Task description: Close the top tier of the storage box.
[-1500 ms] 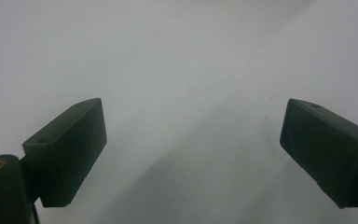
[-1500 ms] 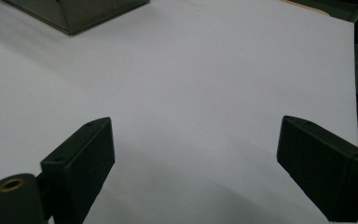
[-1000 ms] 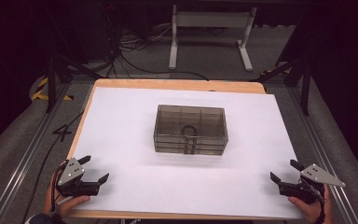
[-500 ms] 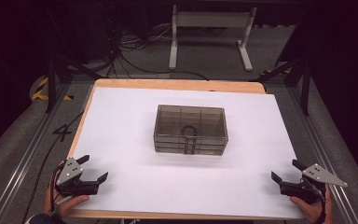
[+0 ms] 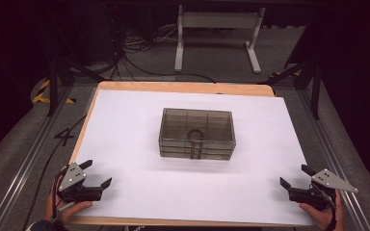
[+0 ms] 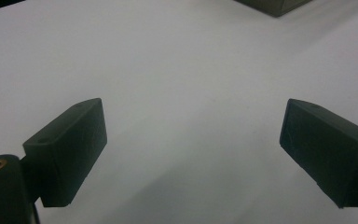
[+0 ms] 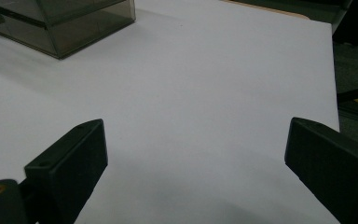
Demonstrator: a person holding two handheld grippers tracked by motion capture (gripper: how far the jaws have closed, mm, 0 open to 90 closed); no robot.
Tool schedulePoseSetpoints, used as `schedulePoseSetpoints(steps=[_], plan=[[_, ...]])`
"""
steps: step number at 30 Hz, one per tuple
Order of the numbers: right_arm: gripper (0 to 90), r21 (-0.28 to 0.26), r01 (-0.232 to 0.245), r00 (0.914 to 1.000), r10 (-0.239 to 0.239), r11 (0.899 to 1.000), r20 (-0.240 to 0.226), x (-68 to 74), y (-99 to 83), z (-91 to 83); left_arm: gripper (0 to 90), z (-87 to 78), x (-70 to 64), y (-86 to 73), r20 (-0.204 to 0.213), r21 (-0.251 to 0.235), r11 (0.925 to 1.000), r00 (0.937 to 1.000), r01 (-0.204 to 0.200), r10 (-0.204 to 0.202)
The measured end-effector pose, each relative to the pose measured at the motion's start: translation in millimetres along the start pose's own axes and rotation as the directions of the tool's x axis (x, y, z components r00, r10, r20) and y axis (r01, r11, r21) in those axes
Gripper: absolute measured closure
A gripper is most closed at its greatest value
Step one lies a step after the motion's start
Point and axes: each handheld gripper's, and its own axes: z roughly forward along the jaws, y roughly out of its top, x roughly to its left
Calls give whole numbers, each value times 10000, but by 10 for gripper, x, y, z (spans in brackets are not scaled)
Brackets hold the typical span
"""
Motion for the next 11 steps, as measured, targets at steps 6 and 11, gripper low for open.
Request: schedulePoseSetpoints(steps=[6,11], plan=[[65,4,31,10000,-31,10000,24,3,1,2,79,4,-2,1,-5,21,10000,10000,65,-64],[65,12,43,10000,-43,10000,84,5,1,3,78,7,2,2,-40,30,10000,10000,61,-61]])
